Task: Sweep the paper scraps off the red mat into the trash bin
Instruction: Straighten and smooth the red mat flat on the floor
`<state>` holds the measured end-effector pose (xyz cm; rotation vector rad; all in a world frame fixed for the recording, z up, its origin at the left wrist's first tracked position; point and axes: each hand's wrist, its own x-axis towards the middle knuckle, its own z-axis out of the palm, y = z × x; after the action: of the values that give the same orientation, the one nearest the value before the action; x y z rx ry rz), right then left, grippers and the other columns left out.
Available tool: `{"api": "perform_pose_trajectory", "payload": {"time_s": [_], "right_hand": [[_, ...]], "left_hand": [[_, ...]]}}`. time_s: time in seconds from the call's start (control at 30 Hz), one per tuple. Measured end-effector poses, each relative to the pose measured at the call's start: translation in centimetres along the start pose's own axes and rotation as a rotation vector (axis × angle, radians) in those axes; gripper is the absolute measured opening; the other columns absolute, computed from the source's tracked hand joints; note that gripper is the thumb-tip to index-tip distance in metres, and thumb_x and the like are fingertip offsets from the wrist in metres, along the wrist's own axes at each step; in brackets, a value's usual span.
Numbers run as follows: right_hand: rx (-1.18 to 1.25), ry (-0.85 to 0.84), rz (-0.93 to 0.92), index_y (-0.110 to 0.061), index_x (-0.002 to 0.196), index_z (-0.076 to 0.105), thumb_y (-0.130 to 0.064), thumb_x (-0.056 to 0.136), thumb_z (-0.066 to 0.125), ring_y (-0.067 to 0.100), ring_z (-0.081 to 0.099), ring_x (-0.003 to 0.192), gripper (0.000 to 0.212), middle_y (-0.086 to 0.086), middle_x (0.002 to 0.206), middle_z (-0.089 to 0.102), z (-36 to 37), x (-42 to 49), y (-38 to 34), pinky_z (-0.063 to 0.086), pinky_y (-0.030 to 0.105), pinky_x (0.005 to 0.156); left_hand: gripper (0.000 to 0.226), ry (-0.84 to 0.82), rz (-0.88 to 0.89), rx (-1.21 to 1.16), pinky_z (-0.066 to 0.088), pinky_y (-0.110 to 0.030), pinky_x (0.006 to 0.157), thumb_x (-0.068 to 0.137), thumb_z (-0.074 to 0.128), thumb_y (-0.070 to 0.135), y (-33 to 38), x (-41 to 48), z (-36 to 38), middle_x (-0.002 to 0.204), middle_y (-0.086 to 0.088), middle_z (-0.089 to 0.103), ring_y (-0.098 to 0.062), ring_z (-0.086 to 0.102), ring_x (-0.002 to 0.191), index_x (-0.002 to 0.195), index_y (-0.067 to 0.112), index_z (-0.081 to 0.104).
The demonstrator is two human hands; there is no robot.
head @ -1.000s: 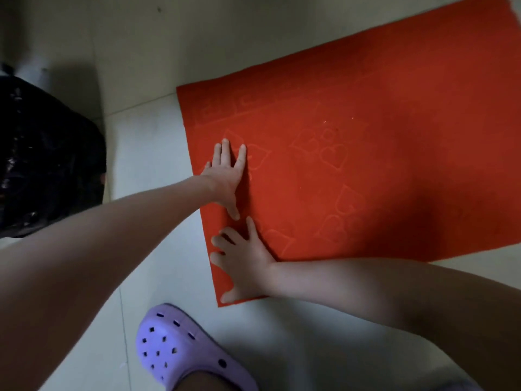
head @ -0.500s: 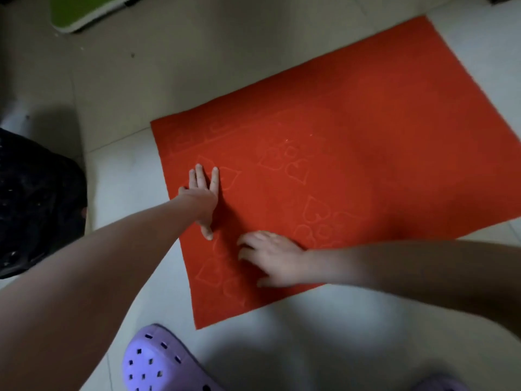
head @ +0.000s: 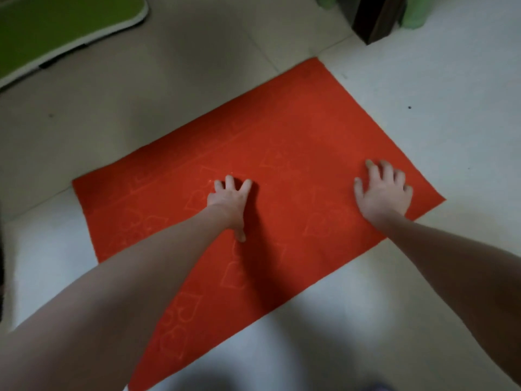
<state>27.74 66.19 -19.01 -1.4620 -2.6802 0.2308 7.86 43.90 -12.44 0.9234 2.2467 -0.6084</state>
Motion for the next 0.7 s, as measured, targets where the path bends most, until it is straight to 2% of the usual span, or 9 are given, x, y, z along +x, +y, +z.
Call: {"api": "perform_pose_trajectory", "payload": {"time_s": [0.07, 0.13, 0.17, 0.23, 0.33, 0.43, 0.53, 0.6, 0.7], "right_hand": [[0.023, 0.025, 0.096, -0.019, 0.137, 0.042, -0.044, 0.089, 0.042, 0.034, 0.038, 0.126, 0.055, 0.010, 0.143, 0.040, 0.0, -0.3, -0.4, 0.036, 0.049, 0.097], [0.039, 0.010, -0.001, -0.015, 0.136, 0.041, -0.044, 0.085, 0.047, 0.033, 0.039, 0.128, 0.059, 0.011, 0.143, 0.040, 0.2, -0.9, -1.7, 0.035, 0.050, 0.100], [0.032, -0.004, -0.056, -0.015, 0.137, 0.041, -0.046, 0.085, 0.050, 0.031, 0.038, 0.130, 0.061, 0.010, 0.144, 0.039, 0.3, -1.3, -1.7, 0.033, 0.050, 0.102], [0.024, -0.014, 0.018, -0.010, 0.141, 0.036, -0.050, 0.088, 0.050, 0.031, 0.031, 0.137, 0.069, 0.013, 0.147, 0.035, 0.5, -2.0, -0.4, 0.026, 0.052, 0.108], [0.030, -0.050, 0.376, 0.005, 0.145, 0.021, -0.052, 0.089, 0.047, 0.036, 0.018, 0.143, 0.084, 0.024, 0.152, 0.022, 0.3, -2.0, 2.5, 0.017, 0.054, 0.113], [0.024, -0.106, 0.468, 0.009, 0.146, 0.013, -0.055, 0.089, 0.043, 0.038, 0.011, 0.144, 0.091, 0.028, 0.154, 0.013, 0.2, -1.6, 2.4, 0.011, 0.052, 0.116], [0.099, -0.092, 0.522, 0.007, 0.147, 0.012, -0.051, 0.089, 0.047, 0.036, 0.007, 0.146, 0.089, 0.026, 0.155, 0.011, -0.2, -0.9, 0.5, 0.007, 0.055, 0.116], [0.133, -0.048, 0.385, 0.001, 0.148, 0.018, -0.044, 0.090, 0.050, 0.033, 0.009, 0.146, 0.080, 0.022, 0.156, 0.014, -0.4, 0.0, -2.0, 0.008, 0.057, 0.114], [0.153, -0.001, -0.020, -0.014, 0.146, 0.029, -0.038, 0.089, 0.051, 0.030, 0.015, 0.145, 0.066, 0.013, 0.155, 0.022, -0.7, 3.9, -7.7, 0.014, 0.054, 0.114]], "left_hand": [[0.136, -0.008, -0.029, 0.051, 0.039, -0.045, 0.102, 0.051, 0.090, 0.045, 0.7, 0.1, -0.5, 0.152, -0.019, 0.008, -0.043, 0.021, 0.139, 0.149, 0.030, -0.003], [0.128, 0.041, -0.050, 0.021, 0.043, -0.043, 0.096, 0.051, 0.088, 0.052, 1.5, 0.3, -1.6, 0.145, -0.017, 0.021, -0.038, 0.036, 0.130, 0.147, 0.028, 0.007], [0.125, 0.079, -0.036, -0.012, 0.042, -0.044, 0.097, 0.052, 0.087, 0.053, 2.0, 0.6, -2.3, 0.144, -0.016, 0.022, -0.036, 0.037, 0.130, 0.146, 0.027, 0.009], [0.128, 0.115, 0.065, -0.037, 0.032, -0.050, 0.108, 0.055, 0.088, 0.047, 2.6, 1.3, -3.3, 0.154, -0.015, 0.009, -0.037, 0.022, 0.140, 0.150, 0.034, 0.003], [0.133, 0.026, 0.152, -0.030, 0.019, -0.058, 0.113, 0.061, 0.088, 0.035, 3.7, 1.9, -3.7, 0.158, -0.005, -0.021, -0.038, -0.006, 0.146, 0.149, 0.044, -0.013], [0.138, 0.017, 0.123, -0.013, 0.019, -0.058, 0.114, 0.060, 0.089, 0.034, 4.3, 2.2, -3.4, 0.158, -0.009, -0.023, -0.041, -0.006, 0.145, 0.148, 0.044, -0.016], [0.141, 0.031, 0.097, -0.011, 0.013, -0.057, 0.116, 0.057, 0.089, 0.042, 3.9, 2.4, -3.3, 0.156, -0.017, -0.023, -0.041, -0.009, 0.145, 0.146, 0.046, -0.020], [0.148, 0.017, 0.062, -0.016, 0.009, -0.058, 0.115, 0.052, 0.089, 0.049, 3.4, 2.8, -3.1, 0.154, -0.021, -0.026, -0.043, -0.013, 0.144, 0.143, 0.044, -0.028], [0.153, -0.006, 0.042, -0.063, 0.009, -0.060, 0.115, 0.049, 0.089, 0.051, 3.1, 3.7, -3.0, 0.151, -0.022, -0.034, -0.043, -0.019, 0.142, 0.140, 0.044, -0.033]]}}
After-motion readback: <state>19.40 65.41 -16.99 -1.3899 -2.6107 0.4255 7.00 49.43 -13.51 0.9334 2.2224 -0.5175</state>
